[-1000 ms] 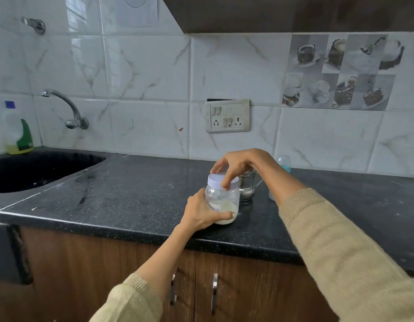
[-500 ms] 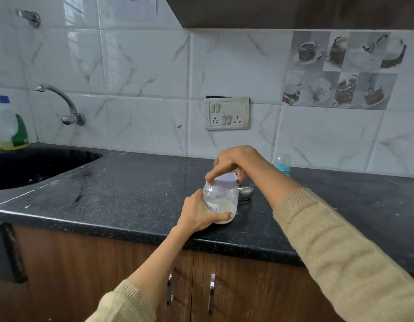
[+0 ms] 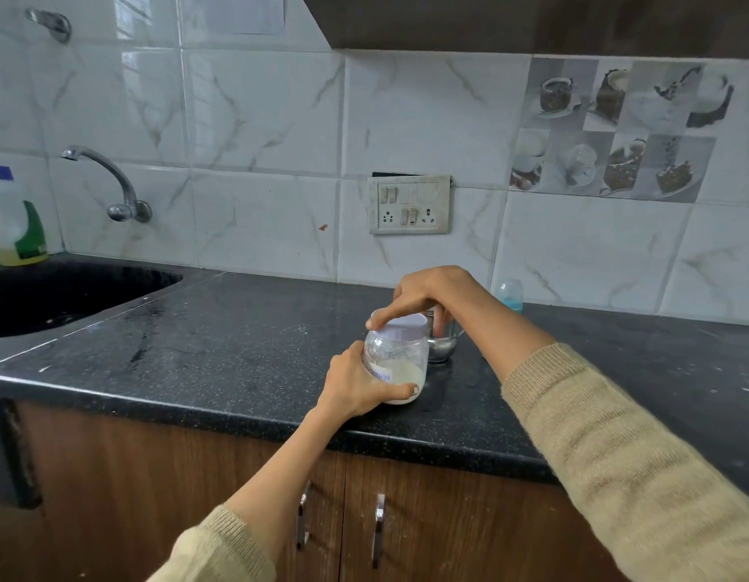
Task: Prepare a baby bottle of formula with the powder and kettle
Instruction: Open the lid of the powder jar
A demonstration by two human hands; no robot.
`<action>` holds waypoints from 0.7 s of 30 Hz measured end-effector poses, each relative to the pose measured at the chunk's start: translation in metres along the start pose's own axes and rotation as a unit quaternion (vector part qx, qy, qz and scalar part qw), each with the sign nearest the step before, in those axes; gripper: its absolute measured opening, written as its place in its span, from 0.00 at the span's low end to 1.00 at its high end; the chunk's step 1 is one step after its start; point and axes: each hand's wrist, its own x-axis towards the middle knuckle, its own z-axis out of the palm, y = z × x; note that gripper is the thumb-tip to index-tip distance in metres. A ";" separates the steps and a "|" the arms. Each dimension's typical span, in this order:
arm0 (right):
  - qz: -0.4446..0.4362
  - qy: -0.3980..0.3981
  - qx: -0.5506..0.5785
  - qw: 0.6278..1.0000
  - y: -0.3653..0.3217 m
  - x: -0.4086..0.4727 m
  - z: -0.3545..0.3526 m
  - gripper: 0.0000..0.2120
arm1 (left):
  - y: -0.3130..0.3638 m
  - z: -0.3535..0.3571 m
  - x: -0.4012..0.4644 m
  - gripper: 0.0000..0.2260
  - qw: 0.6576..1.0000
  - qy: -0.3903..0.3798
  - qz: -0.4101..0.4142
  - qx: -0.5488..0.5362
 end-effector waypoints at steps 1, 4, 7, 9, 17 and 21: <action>-0.009 -0.005 0.005 1.000 0.000 0.001 0.001 0.41 | 0.000 0.000 0.000 0.36 1.000 -0.001 -0.001 0.001; -0.040 -0.036 0.030 0.998 0.001 0.001 -0.001 0.32 | 0.000 0.001 -0.001 0.36 1.000 0.001 -0.003 -0.001; -0.066 -0.045 0.042 0.996 0.001 -0.002 -0.003 0.37 | -0.001 0.001 -0.001 0.36 1.000 0.000 -0.005 -0.004; -0.057 -0.031 0.044 0.997 0.000 -0.004 -0.002 0.41 | -0.001 0.001 -0.001 0.38 1.000 0.000 -0.005 -0.008; -0.041 -0.001 -0.011 0.999 -0.002 0.004 -0.003 0.32 | 0.000 0.000 -0.002 0.38 1.000 0.002 -0.006 -0.004; -0.103 -0.015 0.061 0.993 0.002 0.006 -0.001 0.27 | 0.001 -0.001 -0.004 0.39 1.000 0.004 -0.008 -0.012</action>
